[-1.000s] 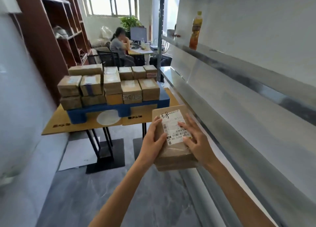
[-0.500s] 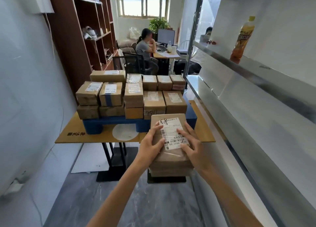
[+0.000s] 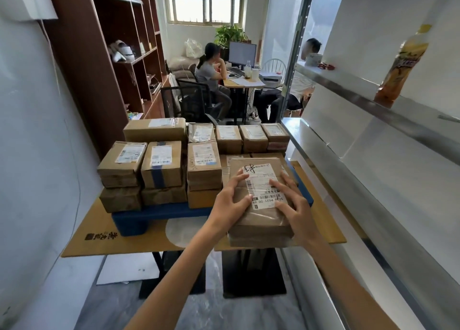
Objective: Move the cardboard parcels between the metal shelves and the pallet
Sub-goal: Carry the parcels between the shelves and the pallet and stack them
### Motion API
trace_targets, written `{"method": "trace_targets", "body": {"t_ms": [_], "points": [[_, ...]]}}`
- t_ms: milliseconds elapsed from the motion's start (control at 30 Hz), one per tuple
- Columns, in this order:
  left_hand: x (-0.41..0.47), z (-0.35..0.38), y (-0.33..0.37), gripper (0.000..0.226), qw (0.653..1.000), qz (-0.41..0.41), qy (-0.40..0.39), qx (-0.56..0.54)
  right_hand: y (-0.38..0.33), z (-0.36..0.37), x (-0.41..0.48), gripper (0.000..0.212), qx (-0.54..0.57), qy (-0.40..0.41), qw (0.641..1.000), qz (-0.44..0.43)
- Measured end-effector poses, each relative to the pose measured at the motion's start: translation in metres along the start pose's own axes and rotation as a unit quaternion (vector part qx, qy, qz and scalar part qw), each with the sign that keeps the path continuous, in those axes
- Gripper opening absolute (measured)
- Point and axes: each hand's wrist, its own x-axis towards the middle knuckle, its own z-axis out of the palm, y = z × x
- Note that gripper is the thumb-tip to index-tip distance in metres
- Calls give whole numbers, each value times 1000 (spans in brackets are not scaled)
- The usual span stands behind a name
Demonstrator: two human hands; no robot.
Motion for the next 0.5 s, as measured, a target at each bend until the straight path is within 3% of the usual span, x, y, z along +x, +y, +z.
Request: {"method": "trace_targets", "body": {"t_ms": [167,500], "points": [[52,-8,-17,53,1000,7,-14,4,23,-2,52,50,10,0,1000,7],[182,-19,-51,45,995,14,44,93,93,-4,191,47,-2,-29,1000,11]]}}
